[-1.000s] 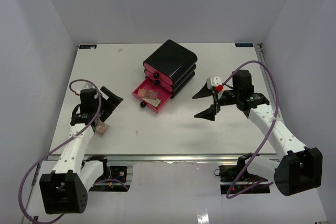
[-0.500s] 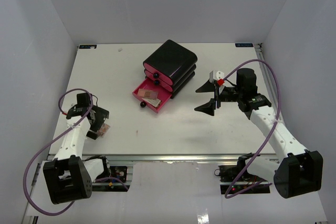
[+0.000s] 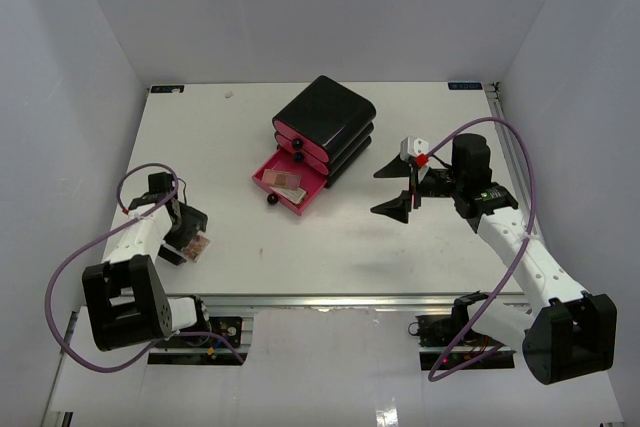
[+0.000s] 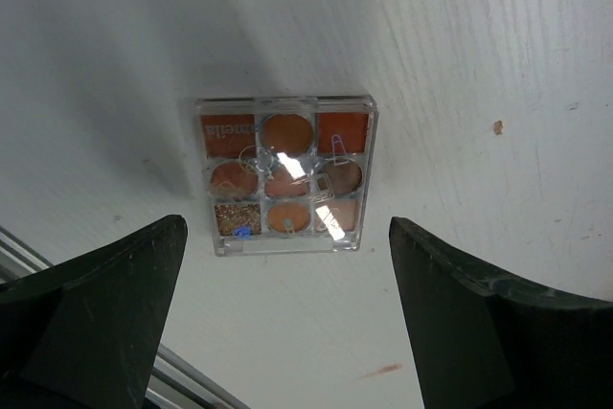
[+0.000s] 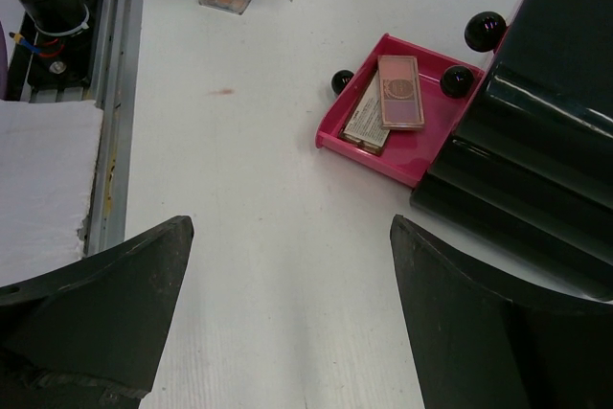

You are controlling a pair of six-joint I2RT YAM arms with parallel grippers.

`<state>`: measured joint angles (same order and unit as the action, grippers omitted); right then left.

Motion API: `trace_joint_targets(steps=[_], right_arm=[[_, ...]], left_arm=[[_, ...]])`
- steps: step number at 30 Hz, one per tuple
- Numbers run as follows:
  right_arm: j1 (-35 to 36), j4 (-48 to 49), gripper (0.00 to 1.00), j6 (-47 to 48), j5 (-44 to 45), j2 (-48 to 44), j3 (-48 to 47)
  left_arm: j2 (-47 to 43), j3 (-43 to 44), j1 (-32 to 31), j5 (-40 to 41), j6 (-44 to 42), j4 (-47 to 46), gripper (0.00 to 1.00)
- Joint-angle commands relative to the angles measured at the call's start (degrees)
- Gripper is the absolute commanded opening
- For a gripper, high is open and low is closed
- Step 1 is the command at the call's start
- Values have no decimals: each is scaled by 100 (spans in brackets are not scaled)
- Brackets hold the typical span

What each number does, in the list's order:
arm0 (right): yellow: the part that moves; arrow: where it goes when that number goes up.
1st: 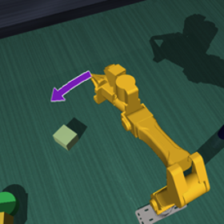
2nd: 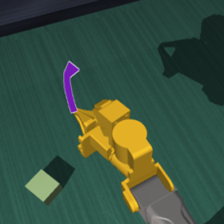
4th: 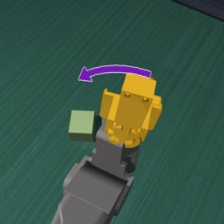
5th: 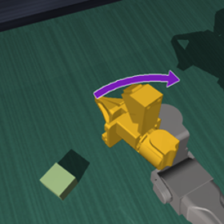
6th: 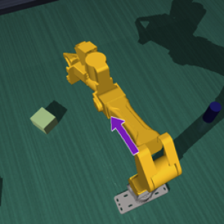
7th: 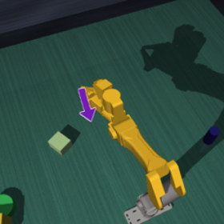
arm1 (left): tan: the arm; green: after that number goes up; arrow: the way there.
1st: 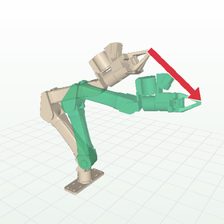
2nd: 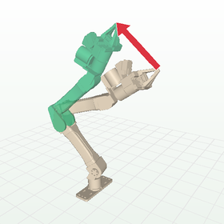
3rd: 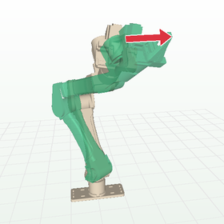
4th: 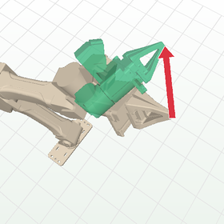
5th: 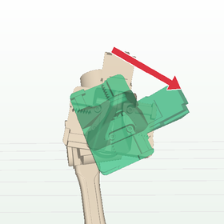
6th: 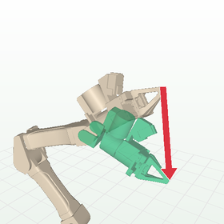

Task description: Organize the makeup

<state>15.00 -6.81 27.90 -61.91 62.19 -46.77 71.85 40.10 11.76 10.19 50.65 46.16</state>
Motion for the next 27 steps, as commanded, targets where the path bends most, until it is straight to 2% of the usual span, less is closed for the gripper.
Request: trace_joint_targets(steps=[1, 8, 13, 15, 17, 19, 27], right_arm=[[-47, 215, 90, -68, -145, -79, 54], [-59, 215, 90, -65, -214, -41, 57], [-59, 215, 90, -52, -233, -45, 62], [-66, 215, 90, -48, -233, -49, 62], [-68, 211, 90, -48, -233, -63, 58], [-76, 211, 90, -48, -238, -76, 58], [-96, 207, 90, -39, -242, -95, 64]], left_arm=[[208, 77, 28, -383, -272, -569, 98], [434, 8, 118, -392, -284, -736, 98], [562, -132, 264, -750, -215, -928, 96], [567, -167, 274, -830, -205, -985, 90], [502, -187, 288, -965, -188, -1023, 77], [405, -204, 292, -1054, -187, -1057, 71], [41, -177, 292, -2291, -316, -1329, 39]])
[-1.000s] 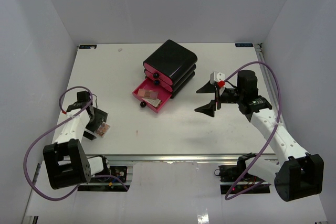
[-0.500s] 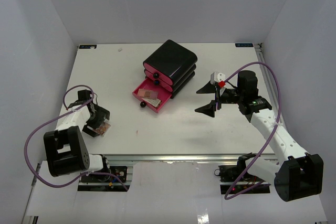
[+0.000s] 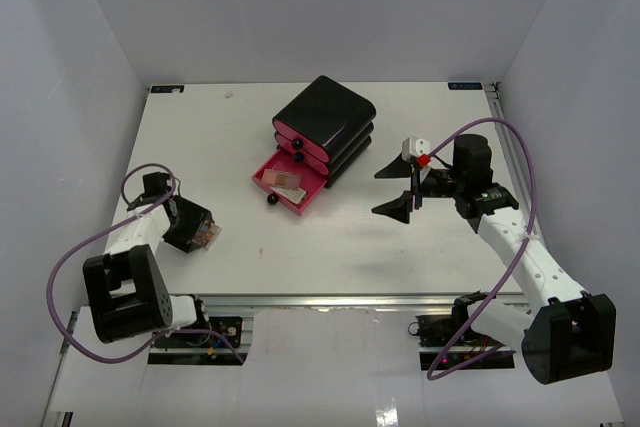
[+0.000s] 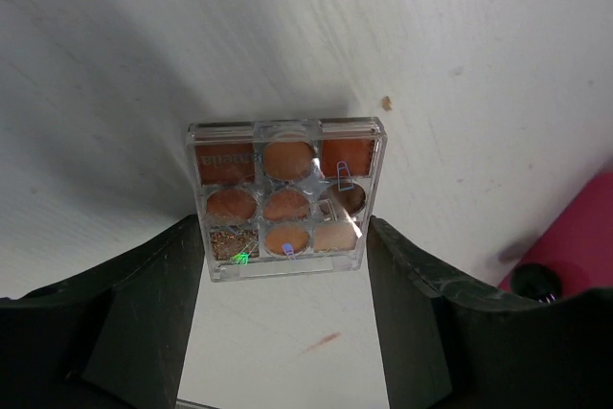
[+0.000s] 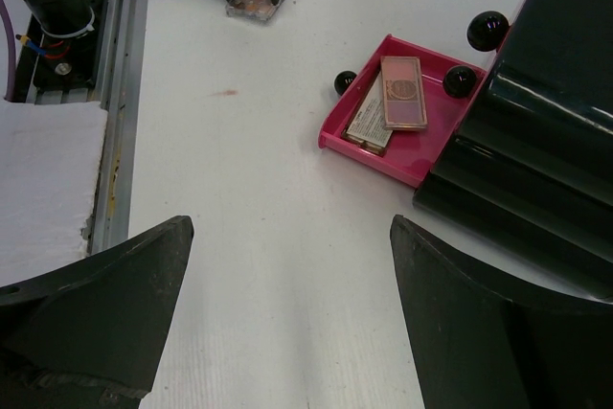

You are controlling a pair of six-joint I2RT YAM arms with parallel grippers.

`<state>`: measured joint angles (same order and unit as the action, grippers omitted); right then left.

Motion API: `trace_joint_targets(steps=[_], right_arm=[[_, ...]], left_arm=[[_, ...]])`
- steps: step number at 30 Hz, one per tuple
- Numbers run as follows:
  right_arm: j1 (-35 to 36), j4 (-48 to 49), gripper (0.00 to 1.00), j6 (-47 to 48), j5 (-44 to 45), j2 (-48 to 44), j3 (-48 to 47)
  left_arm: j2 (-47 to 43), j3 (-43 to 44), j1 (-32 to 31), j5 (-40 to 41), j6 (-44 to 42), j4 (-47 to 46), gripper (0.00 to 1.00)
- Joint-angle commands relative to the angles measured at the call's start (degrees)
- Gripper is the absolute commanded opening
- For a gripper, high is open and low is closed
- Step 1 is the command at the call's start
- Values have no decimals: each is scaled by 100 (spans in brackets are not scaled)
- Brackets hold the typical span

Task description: Organize the makeup

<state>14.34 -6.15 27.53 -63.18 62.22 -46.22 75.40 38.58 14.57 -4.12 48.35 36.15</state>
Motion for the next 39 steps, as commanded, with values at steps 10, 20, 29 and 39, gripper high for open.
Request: trace_joint_targets(steps=[10, 20, 29, 39], right_arm=[[-29, 141, 90, 11, -123, -87, 16], [-48, 128, 90, 89, -131, -99, 37], [-62, 106, 90, 129, -177, -38, 43], [-62, 88, 90, 173, -186, -8, 60]], left_arm=[[-718, 442, -471, -2333, 163, -694, 26], [521, 1962, -2118, -1947, 743, -1012, 29], [1940, 2952, -2564, -1896, 777, -1075, 35], [2489, 3305, -2780, -2111, 829, -1159, 95]])
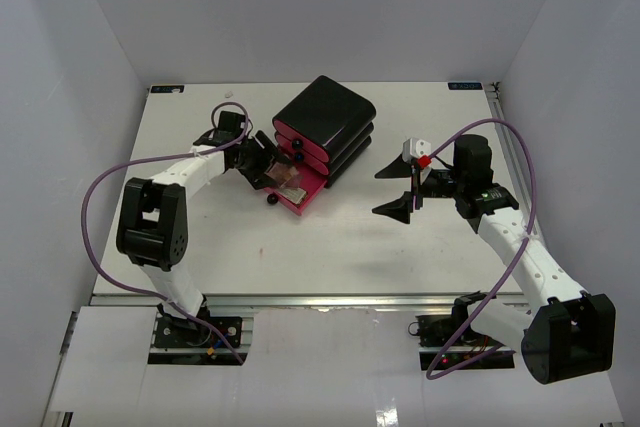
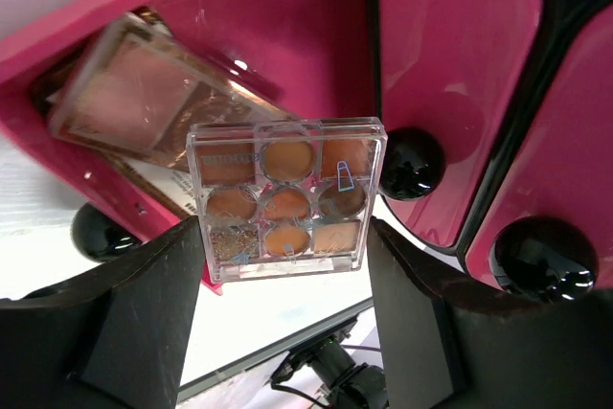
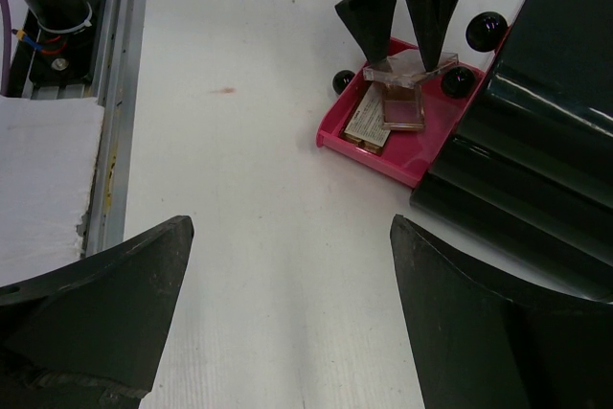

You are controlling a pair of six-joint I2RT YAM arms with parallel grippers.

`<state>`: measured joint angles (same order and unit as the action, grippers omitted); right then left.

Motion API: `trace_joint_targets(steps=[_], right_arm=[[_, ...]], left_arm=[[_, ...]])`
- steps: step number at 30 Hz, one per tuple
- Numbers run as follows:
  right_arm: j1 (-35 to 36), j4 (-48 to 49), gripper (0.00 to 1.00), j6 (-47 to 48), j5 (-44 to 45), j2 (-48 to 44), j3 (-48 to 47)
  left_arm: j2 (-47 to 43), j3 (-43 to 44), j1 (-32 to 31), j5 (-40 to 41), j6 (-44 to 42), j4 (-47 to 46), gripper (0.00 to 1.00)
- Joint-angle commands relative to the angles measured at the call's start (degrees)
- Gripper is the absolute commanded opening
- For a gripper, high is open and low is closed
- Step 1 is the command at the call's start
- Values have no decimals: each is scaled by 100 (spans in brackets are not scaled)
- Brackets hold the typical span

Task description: Organize the makeup

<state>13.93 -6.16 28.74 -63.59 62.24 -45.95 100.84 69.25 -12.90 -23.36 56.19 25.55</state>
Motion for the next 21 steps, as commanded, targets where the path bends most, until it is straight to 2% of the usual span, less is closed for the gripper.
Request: trace_joint_targets(steps=[1, 7, 14, 21], right_arm=[[-22, 89, 90, 53, -145, -8, 32], [-31, 80, 90, 61, -145, -1, 25], [-31, 59, 90, 100, -178, -1, 42], [-27, -529, 90, 696, -869, 16, -26]], left_arm=[[-35, 224, -37, -222, 38, -106, 98], [-145, 159, -29, -270, 59, -187, 98], [-757, 97, -29, -183, -101, -163, 98], [-2130, -324, 23, 371, -1267, -125, 98]])
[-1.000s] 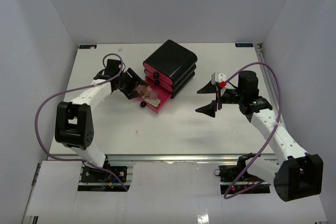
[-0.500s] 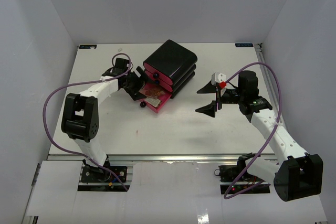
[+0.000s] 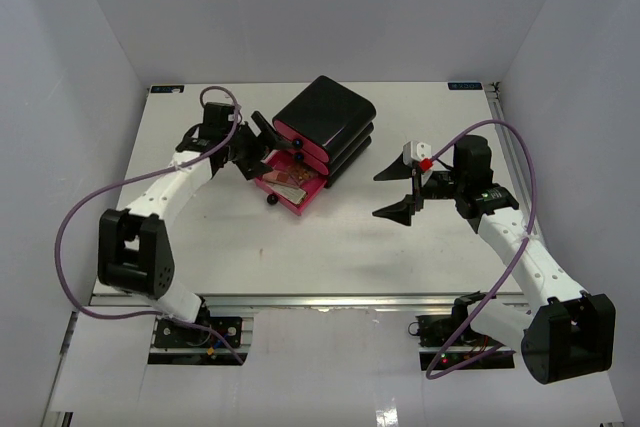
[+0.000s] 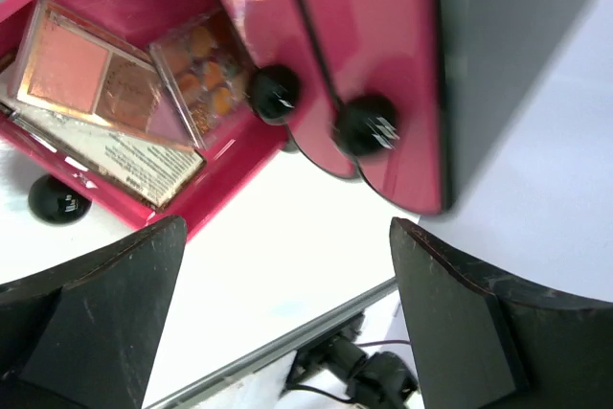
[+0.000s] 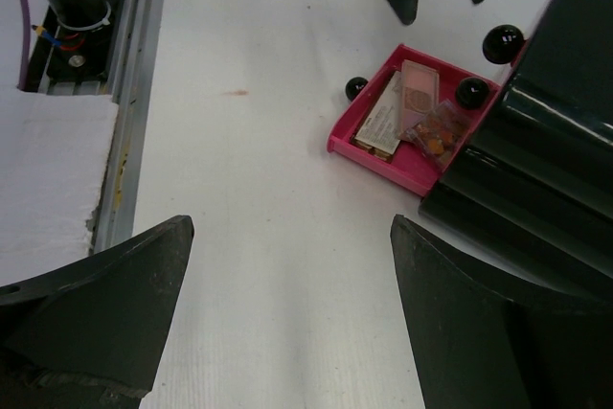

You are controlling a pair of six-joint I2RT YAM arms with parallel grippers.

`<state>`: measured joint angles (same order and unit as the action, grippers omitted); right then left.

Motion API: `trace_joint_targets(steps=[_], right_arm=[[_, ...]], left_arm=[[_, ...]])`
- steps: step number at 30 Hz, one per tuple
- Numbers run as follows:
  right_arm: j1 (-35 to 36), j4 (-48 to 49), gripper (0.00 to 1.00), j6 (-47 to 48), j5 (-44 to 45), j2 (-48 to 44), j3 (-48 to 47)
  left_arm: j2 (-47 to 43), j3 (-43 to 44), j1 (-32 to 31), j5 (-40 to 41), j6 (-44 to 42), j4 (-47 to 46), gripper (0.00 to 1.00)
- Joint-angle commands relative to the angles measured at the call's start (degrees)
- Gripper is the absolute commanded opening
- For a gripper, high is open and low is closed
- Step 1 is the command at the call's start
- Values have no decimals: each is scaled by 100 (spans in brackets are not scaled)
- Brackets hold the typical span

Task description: Organize the makeup

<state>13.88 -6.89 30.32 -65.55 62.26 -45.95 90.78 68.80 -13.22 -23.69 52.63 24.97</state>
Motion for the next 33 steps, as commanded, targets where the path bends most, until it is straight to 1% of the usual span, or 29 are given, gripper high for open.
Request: trace_joint_targets(steps=[1, 2, 4, 6, 9, 10, 11, 12, 13, 14, 16, 18, 20, 21, 22, 25, 27, 31, 33], right_arm=[[-17, -611, 90, 744, -801, 14, -71], [3, -709, 90, 749, -887, 14, -72], [334, -825, 93, 972, -648, -36, -121], [738, -1054, 94, 1139, -147, -13, -176], [1879, -1321, 99, 1373, 1273, 256, -376], [2307, -1453, 95, 1393, 1757, 460, -529], [2771, -1587, 87, 1393, 2249, 760, -767], [3176, -1681, 82, 1332, 2661, 1140, -1093], [3358, -1745, 77, 1238, 2868, 1385, -1304], [3536, -1819, 72, 1142, 3068, 1661, -1541], [3849, -2026, 65, 938, 3386, 2457, -2199], [4014, -2105, 55, 737, 3607, 3196, -2647], [4133, -2107, 43, 356, 3888, 3921, -3308], [4168, -2124, 39, 44, 3983, 4183, -3528], [4203, -2138, 34, -64, 4110, 4576, -3907], [4253, -2175, 26, -461, 4367, 5242, -4544], [4294, -2161, 23, -614, 4624, 5682, -4952], [4417, -2048, 21, -952, 5277, 6224, -5435], [4480, -1954, 20, -1150, 5791, 6427, -5567]], left_arm=[[-1362, -412, 83, 524, -1180, -72, 98], [-1628, -563, 84, 648, -1188, -72, 98], [-2415, -1068, 141, 1013, -1634, -63, 98], [-3282, -1577, 170, 1264, -1874, -71, 98], [-4119, -1906, 203, 1493, -2371, -15, 98], [-4367, -1989, 206, 1661, -2530, -2, 98], [-4604, -2066, 206, 1860, -2700, -1, 98], [-4790, -2114, 206, 2049, -2856, -2, 98], [-5031, -2178, 206, 2302, -2942, -7, 98], [-5255, -2240, 206, 2524, -3028, -14, 98], [-5589, -2361, 207, 2722, -3192, -51, 98], [-5995, -2588, 214, 2907, -3307, -98, 98], [-6404, -2868, 206, 3268, -3381, -95, 98], [-6546, -2957, 206, 3458, -3369, -63, 98], [-6820, -3132, 206, 3739, -3243, -48, 98], [-7314, -3273, 206, 4082, -3105, -96, 98], [-7562, -3331, 206, 4279, -3054, -121, 98], [-7719, -3321, 206, 4356, -3058, -133, 98], [-7786, -3335, 206, 4358, -3066, -145, 98]])
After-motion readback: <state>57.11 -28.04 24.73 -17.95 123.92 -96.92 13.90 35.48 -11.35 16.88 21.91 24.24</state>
